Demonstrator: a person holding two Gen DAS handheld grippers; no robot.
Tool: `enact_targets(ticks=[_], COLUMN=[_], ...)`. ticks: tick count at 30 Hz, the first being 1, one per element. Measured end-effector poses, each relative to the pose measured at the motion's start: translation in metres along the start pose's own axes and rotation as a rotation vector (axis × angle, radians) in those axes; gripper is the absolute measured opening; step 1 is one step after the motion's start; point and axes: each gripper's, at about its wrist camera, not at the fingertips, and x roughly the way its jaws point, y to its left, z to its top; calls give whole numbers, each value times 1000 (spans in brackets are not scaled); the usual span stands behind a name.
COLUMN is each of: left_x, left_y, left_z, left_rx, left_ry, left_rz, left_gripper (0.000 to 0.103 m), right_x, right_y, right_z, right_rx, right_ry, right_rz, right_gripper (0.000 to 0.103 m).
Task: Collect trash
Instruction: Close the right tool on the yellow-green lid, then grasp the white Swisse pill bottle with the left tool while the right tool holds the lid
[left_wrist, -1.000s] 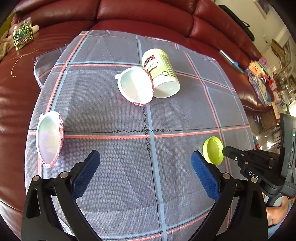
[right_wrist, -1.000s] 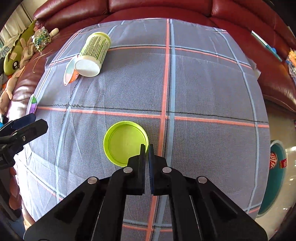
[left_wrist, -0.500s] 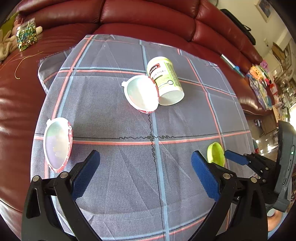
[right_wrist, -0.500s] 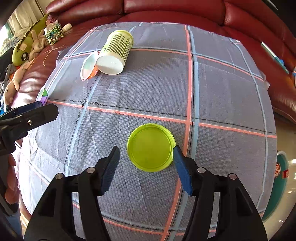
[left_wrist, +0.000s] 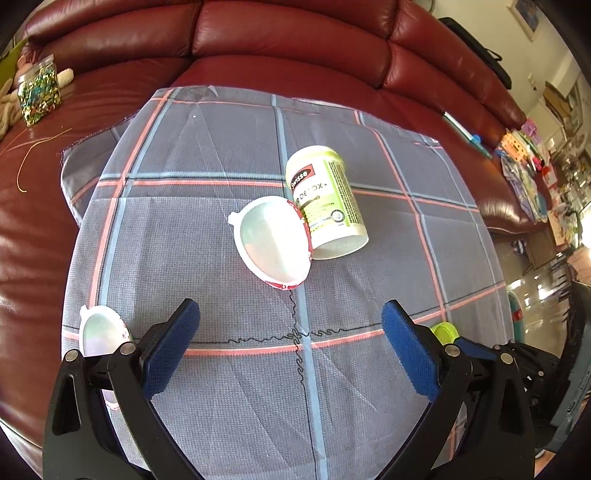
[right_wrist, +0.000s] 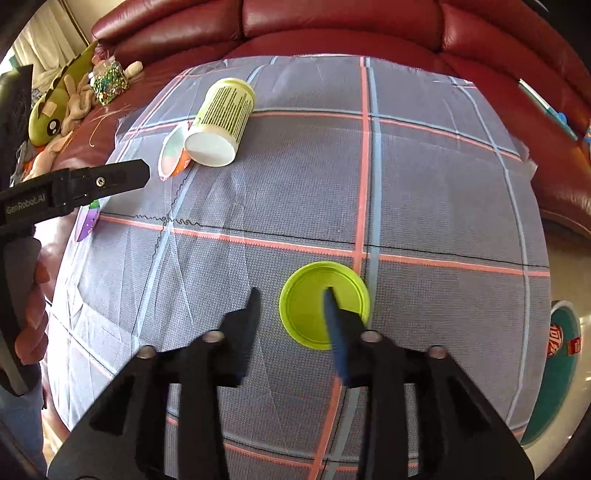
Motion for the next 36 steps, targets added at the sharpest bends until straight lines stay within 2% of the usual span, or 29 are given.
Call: enact_targets(ticks=[1,5,10,18,20,23,25,27,28,36], left_x=[1,2,3,3,4,5,5,5,6,20], left_y=[0,-2,-3,-2,-3,-7,-9,-9,-8,-18], left_z=[0,-1,2,6,6,5,5,6,6,30], left_rx=[-3,-2,5,4,0,8,14,16,17,59], left_ry=[1,3,5,0,-1,0,1,3,4,3], left_rz=[-4,-11,-6,-15,-25,-31,-30,-28,-26,7], left_gripper=[99,99,99,99,99,99,99,99,99,99], right_x=[-1,12,18,0,2,11,17,19,18,10], right_y=[0,-5,-4,-22,-24,-23,-21,-21,-21,-45], right_z=[-2,-4,-6,-7,-8,-11,-12,-13,-13,10], right_rx=[-4,8,-4,32,37,45,37,38,31,99], right_ry=[-2,29,15,-19,-2,23,22,18,11,-12], right_rz=[-9,-24,-82,-78,-69,-52,-77,-102,-119,-85], right_gripper=[58,58,59,59,66,66,66,61,53,53])
